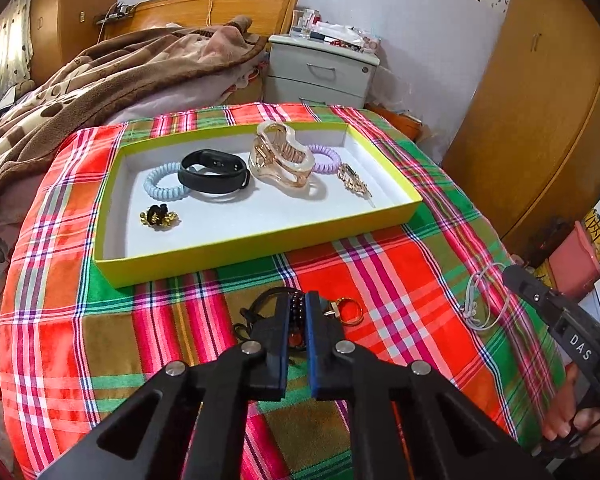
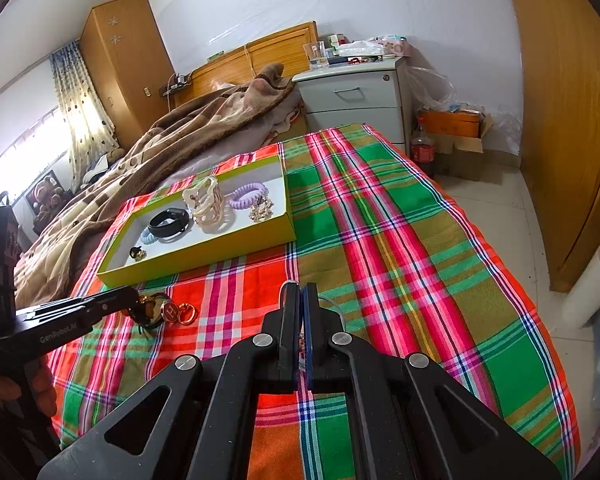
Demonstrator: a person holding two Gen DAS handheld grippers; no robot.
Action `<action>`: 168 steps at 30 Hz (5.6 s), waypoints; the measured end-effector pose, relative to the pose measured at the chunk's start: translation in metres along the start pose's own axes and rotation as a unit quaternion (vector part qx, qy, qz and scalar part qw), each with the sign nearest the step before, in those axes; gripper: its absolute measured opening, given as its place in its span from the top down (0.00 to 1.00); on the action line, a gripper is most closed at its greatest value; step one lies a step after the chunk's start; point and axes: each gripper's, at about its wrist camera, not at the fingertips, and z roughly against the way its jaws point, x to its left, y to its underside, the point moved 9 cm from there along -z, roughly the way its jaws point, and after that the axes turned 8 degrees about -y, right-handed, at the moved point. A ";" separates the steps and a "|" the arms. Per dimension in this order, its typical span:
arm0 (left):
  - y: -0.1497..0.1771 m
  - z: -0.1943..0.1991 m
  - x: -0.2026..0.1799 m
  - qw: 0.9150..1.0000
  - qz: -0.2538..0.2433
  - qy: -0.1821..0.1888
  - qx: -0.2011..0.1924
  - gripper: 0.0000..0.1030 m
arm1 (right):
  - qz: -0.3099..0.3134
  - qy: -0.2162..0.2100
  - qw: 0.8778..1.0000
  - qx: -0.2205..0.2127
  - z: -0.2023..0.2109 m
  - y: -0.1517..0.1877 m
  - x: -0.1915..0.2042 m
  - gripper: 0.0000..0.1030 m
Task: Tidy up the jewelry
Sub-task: 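Grasp the grey hair tie with the right gripper while the left grasps the dark beaded bracelet, then carry the hair tie and beaded bracelet into the box and open both grippers, then move both grippers back to the gold ring and black hair tie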
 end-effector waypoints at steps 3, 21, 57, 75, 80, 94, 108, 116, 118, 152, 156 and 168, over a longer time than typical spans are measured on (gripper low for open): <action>-0.002 0.004 0.003 1.000 0.005 0.001 -0.003 0.93 | 0.001 0.000 1.000 -0.002 0.002 -0.002 0.001 0.99; -0.019 0.028 0.019 0.999 0.017 -0.007 -0.033 0.93 | 0.016 -0.008 1.000 -0.014 0.003 -0.021 0.020 0.99; -0.087 -0.012 0.077 0.998 0.051 -0.018 -0.032 0.93 | 0.049 -0.053 0.997 0.031 -0.104 -0.083 0.076 0.99; -0.066 -0.054 0.066 0.999 0.045 -0.008 0.016 0.93 | 0.019 -0.082 0.993 0.087 -0.140 -0.067 0.067 0.99; -0.066 -0.055 0.066 0.999 0.042 -0.009 0.014 0.93 | 0.018 -0.064 0.993 0.098 -0.148 -0.063 0.058 0.99; -0.065 -0.057 0.068 0.999 0.042 -0.017 0.015 0.92 | 0.033 -0.043 0.993 0.102 -0.152 -0.060 0.056 0.99; -0.063 -0.057 0.067 0.999 0.044 -0.016 0.019 0.76 | 0.045 -0.033 0.993 0.099 -0.149 -0.059 0.056 0.91; -0.063 -0.057 0.066 0.999 0.045 -0.018 0.020 0.67 | 0.051 -0.027 0.993 0.099 -0.148 -0.058 0.058 0.88; -0.062 -0.057 0.067 0.999 0.046 -0.017 0.020 0.64 | 0.052 -0.027 0.993 0.099 -0.148 -0.058 0.058 0.85; -0.050 0.003 0.075 0.998 0.063 -0.018 -0.025 0.51 | 0.095 -0.050 0.991 0.078 -0.090 -0.032 0.081 0.64; -0.036 0.007 0.080 0.997 0.071 -0.020 -0.020 0.51 | 0.112 -0.046 0.988 0.099 -0.086 -0.011 0.081 0.64; -0.008 0.019 0.086 0.996 0.084 -0.020 -0.012 0.51 | 0.161 -0.054 0.975 0.143 -0.088 0.029 0.090 0.64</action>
